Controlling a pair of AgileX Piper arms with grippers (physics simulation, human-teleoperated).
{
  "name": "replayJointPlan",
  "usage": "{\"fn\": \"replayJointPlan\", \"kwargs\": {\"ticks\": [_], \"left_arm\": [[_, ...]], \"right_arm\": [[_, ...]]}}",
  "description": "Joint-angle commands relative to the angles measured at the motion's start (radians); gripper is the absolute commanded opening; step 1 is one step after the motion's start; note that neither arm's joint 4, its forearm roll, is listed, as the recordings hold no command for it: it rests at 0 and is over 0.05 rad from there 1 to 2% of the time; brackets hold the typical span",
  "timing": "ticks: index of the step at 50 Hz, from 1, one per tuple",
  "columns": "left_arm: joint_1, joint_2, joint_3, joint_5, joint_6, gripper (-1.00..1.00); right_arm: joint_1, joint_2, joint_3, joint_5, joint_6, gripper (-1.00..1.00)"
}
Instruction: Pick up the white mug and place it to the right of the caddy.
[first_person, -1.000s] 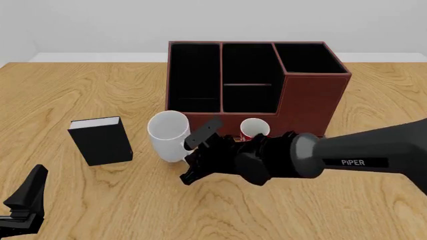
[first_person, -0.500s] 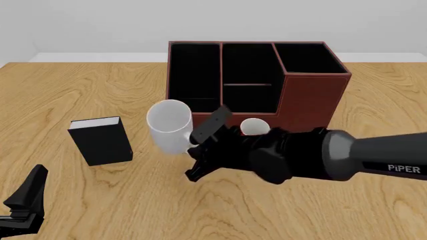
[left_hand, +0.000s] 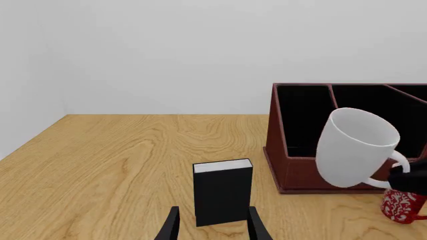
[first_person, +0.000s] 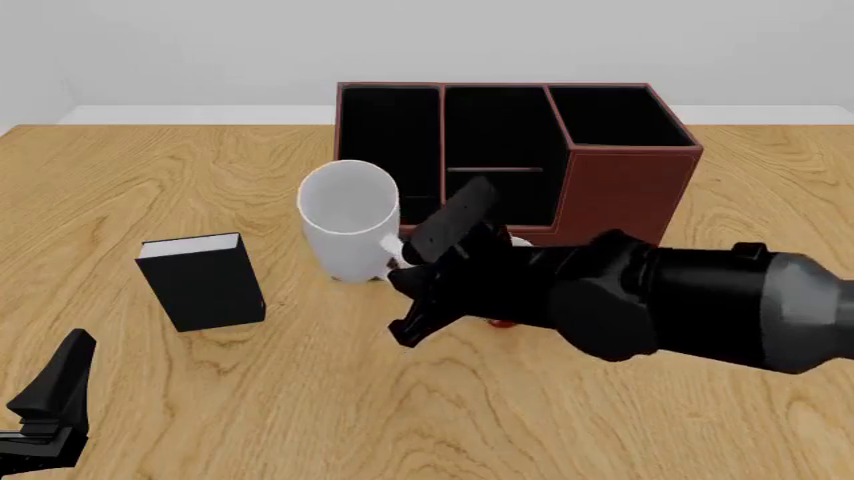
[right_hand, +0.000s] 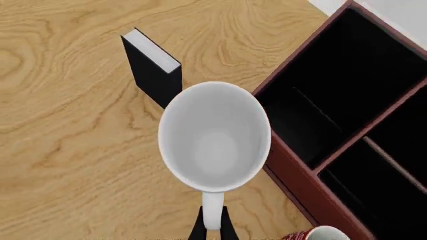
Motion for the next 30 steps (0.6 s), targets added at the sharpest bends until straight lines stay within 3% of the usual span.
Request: {"fn": "replayJointPlan", "kwargs": {"ticks": [1,30], "left_arm": [[0.000,0.000,0.000,0.000,0.000,1.00],[0.000,0.000,0.000,0.000,0.000,1.00]], "right_arm": [[-0.003,-0.095,0.000,0.043,-0.014,-1.00],[-0.021,-0.294,0.005,0.137,-0.037,-1.00]]}}
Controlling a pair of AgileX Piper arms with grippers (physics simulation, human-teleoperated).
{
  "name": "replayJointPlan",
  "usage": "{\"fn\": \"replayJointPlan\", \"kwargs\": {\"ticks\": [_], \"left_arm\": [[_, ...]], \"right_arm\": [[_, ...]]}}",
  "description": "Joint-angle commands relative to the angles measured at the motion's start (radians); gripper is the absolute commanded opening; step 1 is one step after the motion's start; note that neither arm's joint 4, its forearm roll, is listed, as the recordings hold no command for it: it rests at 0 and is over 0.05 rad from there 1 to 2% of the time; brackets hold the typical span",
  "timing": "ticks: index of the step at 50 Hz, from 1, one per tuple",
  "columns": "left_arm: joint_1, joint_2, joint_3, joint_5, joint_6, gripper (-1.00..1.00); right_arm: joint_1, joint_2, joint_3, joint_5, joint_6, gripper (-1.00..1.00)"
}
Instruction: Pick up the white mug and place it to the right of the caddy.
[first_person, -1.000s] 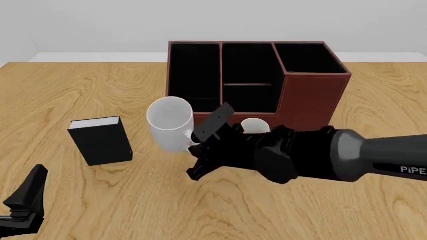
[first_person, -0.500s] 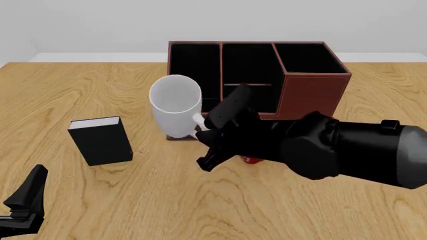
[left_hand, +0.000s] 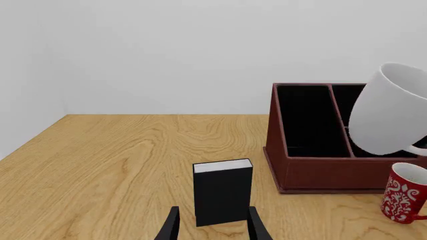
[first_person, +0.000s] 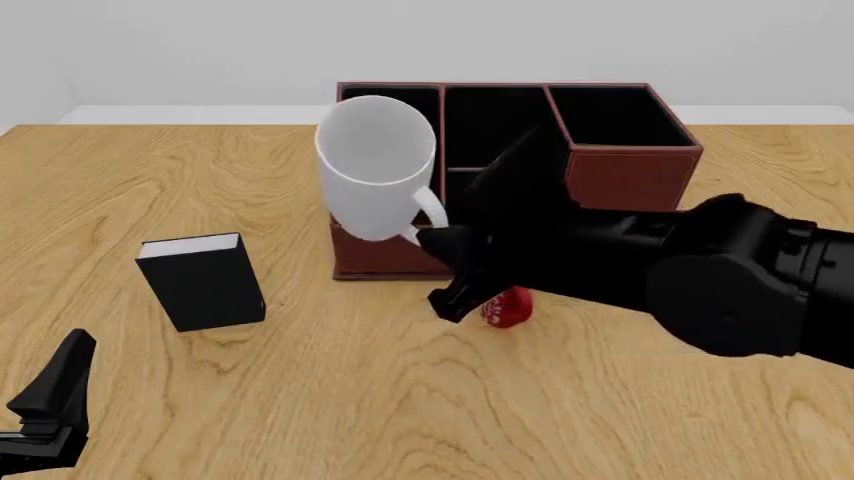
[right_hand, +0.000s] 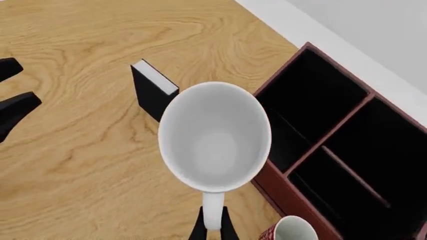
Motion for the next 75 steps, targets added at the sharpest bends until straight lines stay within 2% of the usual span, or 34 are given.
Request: {"fn": "replayJointPlan", "kwargs": {"ticks": [1,23,32,44,75], "left_arm": [[0.000,0.000,0.000,0.000,0.000,1.00],[0.000,0.000,0.000,0.000,0.000,1.00],[0.000,0.000,0.000,0.000,0.000,1.00],[0.000,0.000,0.000,0.000,0.000,1.00],[0.000,0.000,0.000,0.000,0.000,1.00]], "right_arm": [[-0.007,-0.075,-0.006,0.038,0.000,-1.00],[-0.045,-0.170,-0.003,0.105,-0.046,-1.00],[-0.093,-0.227,0.000,0.140,-0.075,-1.00],[-0.119,-0.270,-0.004,0.175,-0.073,-1.00],[-0.308,-0.474,0.058,0.289,-0.063,-1.00]]}}
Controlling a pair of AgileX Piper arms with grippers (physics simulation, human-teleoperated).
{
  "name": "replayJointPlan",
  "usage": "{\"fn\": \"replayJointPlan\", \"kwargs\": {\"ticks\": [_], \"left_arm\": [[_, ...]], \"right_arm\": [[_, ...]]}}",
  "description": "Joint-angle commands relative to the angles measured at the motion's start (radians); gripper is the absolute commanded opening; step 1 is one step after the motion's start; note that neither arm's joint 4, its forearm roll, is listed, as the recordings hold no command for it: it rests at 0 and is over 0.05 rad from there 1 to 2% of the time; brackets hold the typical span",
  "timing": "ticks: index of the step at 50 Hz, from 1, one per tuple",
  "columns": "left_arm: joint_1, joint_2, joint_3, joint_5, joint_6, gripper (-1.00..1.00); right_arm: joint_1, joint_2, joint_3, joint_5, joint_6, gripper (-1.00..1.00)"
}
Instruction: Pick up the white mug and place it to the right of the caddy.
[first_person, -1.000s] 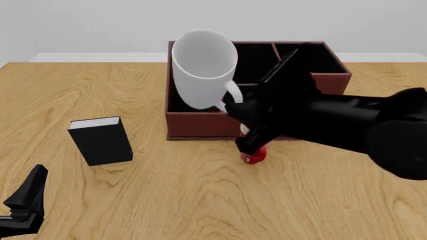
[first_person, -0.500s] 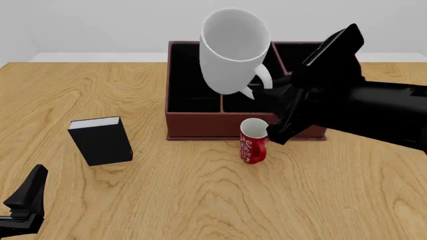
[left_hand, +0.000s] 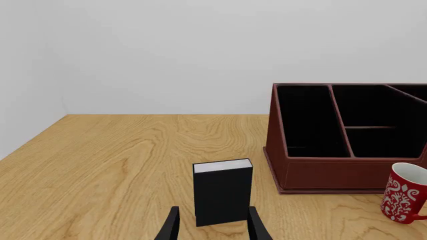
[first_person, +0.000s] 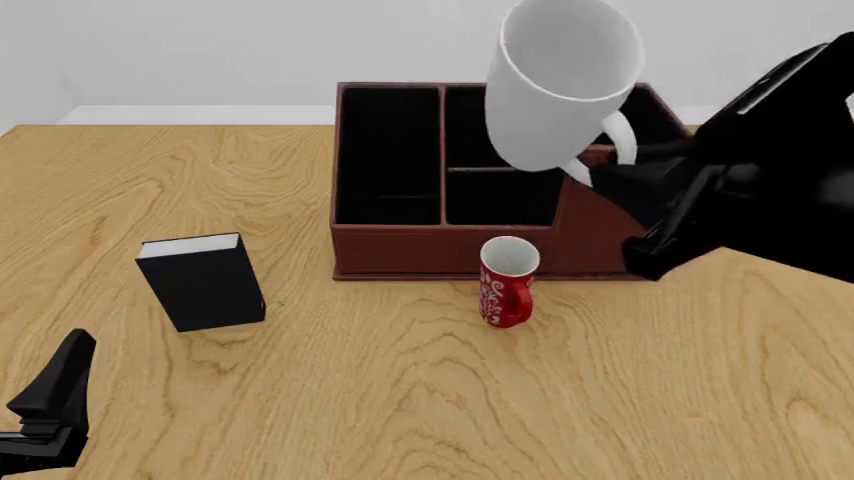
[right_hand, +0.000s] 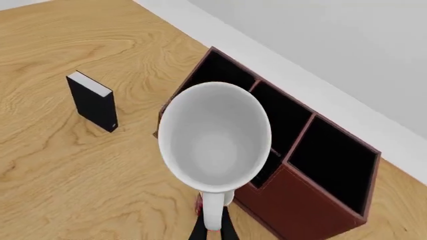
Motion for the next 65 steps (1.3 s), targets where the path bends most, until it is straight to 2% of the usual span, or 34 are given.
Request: {"fn": "replayJointPlan", "kwargs": {"ticks": [1,9,23,38,65], "left_arm": [[0.000,0.000,0.000,0.000,0.000,1.00],[0.000,0.000,0.000,0.000,0.000,1.00],[0.000,0.000,0.000,0.000,0.000,1.00],[0.000,0.000,0.000,0.000,0.000,1.00],[0.000,0.000,0.000,0.000,0.000,1.00]], "right_arm": [[-0.067,-0.076,0.025,0.036,0.018,-1.00],[-0.089,-0.100,0.063,0.029,0.032,-1.00],[-0.191,-0.226,0.094,0.100,0.046,-1.00],[-0.273,-0.318,0.108,0.164,0.039,-1.00],[-0.472,-0.464,0.152,0.246,0.005,-1.00]]}}
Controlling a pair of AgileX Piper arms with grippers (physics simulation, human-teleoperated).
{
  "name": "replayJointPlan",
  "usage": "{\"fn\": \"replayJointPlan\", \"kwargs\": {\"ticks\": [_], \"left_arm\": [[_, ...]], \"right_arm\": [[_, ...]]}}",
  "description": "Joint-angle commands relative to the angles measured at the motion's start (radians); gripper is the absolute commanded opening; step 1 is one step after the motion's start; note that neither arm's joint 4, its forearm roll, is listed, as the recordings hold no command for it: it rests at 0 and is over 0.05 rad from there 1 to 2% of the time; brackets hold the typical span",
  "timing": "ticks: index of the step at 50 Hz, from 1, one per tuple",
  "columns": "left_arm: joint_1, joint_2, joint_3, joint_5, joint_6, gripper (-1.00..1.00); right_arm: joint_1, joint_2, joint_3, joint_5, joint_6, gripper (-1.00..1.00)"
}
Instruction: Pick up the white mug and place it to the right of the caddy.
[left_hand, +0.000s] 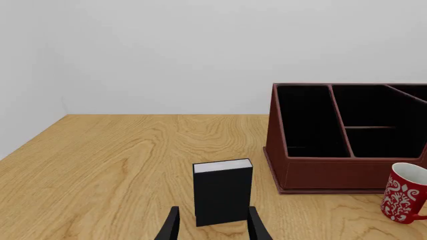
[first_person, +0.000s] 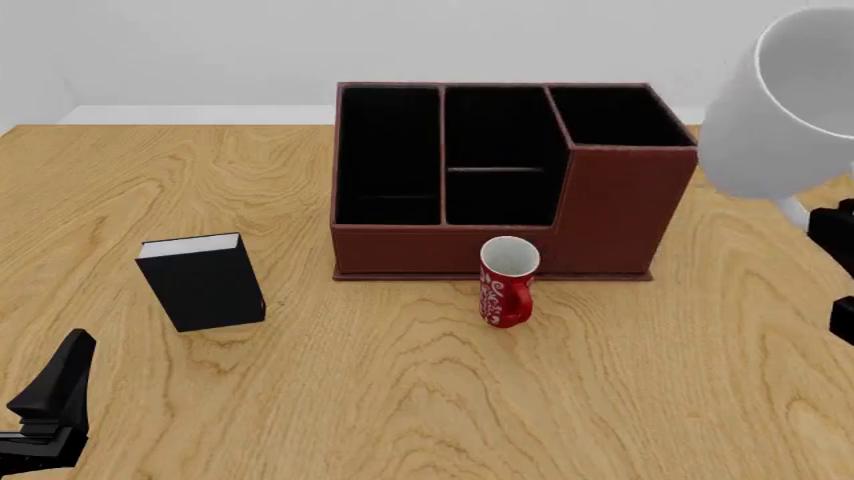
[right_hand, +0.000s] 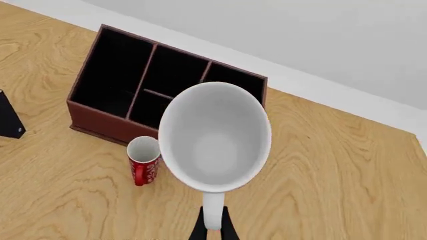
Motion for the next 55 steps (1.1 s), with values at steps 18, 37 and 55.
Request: {"fn": "replayJointPlan", "kwargs": {"ticks": [18,37,55], "left_arm": [[0.000,0.000,0.000,0.000,0.000,1.00],[0.000,0.000,0.000,0.000,0.000,1.00],[0.000,0.000,0.000,0.000,0.000,1.00]], "right_arm": [[-0.186,-0.103,0.005,0.061,-0.008,-1.00],[-0.297,-0.094,0.036,0.014,0.002,-1.00],[-0.372,-0.013,0.011,-0.050,0.006,-1.00]]}}
